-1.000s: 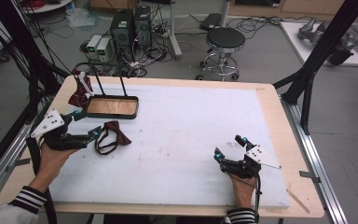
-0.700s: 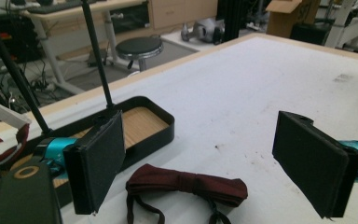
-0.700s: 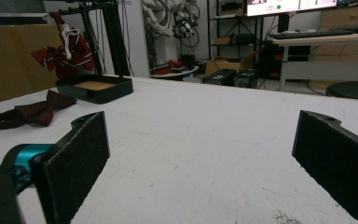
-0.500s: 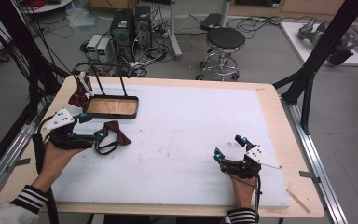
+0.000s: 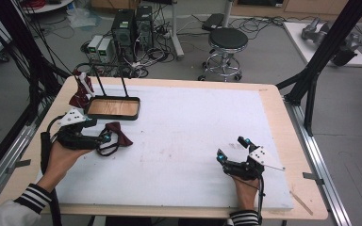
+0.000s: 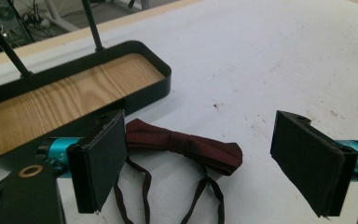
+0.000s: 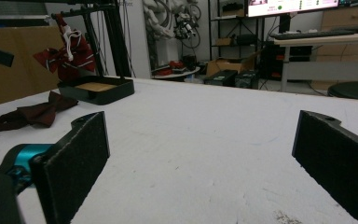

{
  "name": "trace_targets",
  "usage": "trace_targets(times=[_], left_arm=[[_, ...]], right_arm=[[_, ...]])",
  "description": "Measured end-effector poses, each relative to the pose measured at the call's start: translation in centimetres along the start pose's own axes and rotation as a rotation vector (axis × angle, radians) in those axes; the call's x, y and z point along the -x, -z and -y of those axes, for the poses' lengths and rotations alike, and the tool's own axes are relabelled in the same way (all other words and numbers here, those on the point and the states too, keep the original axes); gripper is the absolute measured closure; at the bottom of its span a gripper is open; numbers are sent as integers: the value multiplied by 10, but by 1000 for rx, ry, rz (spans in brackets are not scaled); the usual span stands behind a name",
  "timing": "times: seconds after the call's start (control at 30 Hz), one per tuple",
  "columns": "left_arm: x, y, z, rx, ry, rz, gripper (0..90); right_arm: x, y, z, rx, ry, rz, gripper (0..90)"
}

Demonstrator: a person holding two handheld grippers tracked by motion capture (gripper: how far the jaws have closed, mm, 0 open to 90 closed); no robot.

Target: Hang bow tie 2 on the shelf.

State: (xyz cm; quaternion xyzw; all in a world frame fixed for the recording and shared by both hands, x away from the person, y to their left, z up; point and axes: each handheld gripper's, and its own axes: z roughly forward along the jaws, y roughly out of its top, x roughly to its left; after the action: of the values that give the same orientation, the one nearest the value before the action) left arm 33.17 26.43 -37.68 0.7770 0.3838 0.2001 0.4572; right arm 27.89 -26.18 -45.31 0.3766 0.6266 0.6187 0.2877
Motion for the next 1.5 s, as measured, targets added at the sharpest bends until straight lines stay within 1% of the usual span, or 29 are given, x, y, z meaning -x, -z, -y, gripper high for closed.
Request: trace_targets(times=[0.03, 0.07, 0.1, 0.17, 0.3, 0.33, 0.4, 0.43, 0.5, 0.6, 0.7, 0.73, 0.83, 1.03, 1.07, 1.13, 1.27, 1.3, 1.37, 1.47, 1.5], left_arm=[[0, -1, 0, -7, -1, 0, 189], [0, -2, 0, -12, 7, 4, 189], [0, -4, 1, -24, 15, 10, 193], [0, -7, 1, -40, 20, 10, 204], [1, -14, 1, -80, 48, 13, 215], [1, -15, 1, -96, 49, 16, 218], [2, -18, 2, -113, 57, 20, 223], [3, -20, 2, -113, 77, 23, 224], [2, -23, 2, -133, 91, 33, 228], [3, -26, 2, -146, 102, 31, 236], [3, -30, 3, -171, 113, 34, 259], [4, -32, 3, -178, 130, 38, 262], [3, -36, 3, -194, 151, 39, 279], [4, -44, 5, -238, 149, 42, 290], [5, -45, 5, -239, 160, 44, 295], [5, -47, 5, -252, 157, 47, 307], [6, -52, 6, -268, 167, 52, 349], [6, -54, 7, -279, 176, 55, 358], [6, -56, 8, -283, 189, 59, 378], [6, -58, 8, -295, 193, 59, 393], [6, -58, 8, -307, 198, 61, 395]], right_arm=[[0, 0, 0, 1, 2, 0, 30], [0, 0, 0, 3, 8, -1, 30], [0, 0, 0, 3, 6, -1, 30], [0, 0, 0, 2, 3, -2, 30], [0, 0, 0, 2, 2, -3, 30], [0, 0, 0, 3, 1, -1, 30], [1, 0, 0, 3, 1, -3, 30], [1, 0, 0, 2, 0, -3, 30], [0, 0, 0, 2, 0, -3, 30], [1, 0, 0, 4, -2, -6, 30], [1, 0, 0, 4, -1, -6, 30], [1, 0, 0, 4, -2, -6, 30], [1, 0, 0, 5, 1, -6, 30], [1, 0, 0, 5, -4, -4, 30], [1, 0, 0, 5, -4, -4, 30], [1, 0, 0, 6, -6, -4, 30], [1, 0, 0, 8, -8, -3, 30], [1, 0, 0, 8, -11, -3, 30], [2, 0, 0, 9, -6, -5, 30], [2, 0, 0, 8, -7, -4, 30], [2, 0, 0, 7, -8, -5, 30]])
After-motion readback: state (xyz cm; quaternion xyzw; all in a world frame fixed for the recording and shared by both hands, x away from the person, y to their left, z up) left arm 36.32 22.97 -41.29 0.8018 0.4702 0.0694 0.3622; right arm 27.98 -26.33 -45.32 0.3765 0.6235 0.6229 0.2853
